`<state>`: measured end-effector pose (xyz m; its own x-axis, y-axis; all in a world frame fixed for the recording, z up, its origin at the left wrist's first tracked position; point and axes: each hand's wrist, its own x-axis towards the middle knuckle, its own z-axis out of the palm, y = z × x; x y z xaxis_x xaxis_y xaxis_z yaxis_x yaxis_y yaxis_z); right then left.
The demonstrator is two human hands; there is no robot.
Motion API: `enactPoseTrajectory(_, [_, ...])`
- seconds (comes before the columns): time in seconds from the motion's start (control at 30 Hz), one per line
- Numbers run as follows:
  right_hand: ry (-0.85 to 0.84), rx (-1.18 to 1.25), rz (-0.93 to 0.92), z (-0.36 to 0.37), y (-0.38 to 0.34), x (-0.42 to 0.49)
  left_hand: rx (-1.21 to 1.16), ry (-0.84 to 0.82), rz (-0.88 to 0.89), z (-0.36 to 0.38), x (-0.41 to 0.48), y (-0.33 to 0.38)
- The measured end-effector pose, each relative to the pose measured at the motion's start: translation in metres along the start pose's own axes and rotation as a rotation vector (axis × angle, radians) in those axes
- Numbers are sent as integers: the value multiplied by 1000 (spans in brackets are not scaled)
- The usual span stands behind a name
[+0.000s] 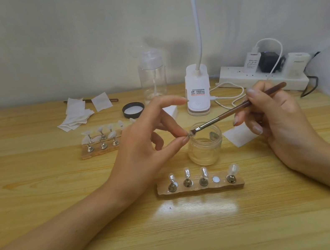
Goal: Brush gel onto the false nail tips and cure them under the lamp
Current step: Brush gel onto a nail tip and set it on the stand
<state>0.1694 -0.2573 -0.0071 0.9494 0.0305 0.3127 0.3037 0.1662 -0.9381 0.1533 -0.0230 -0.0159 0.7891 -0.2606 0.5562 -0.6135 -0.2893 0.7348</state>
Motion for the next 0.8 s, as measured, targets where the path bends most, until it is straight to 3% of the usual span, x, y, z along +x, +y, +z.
enactPoseTrajectory(0.13, [62,3,1,-2,1,1,9,2,-2,0,0,0])
enactPoseTrajectory(0.6, [-23,43,-1,-3,2,2,48,7,27,1,0,-1])
enactPoseTrajectory(0.8, [41,42,23,-4,3,3,58,11,25,1,0,0])
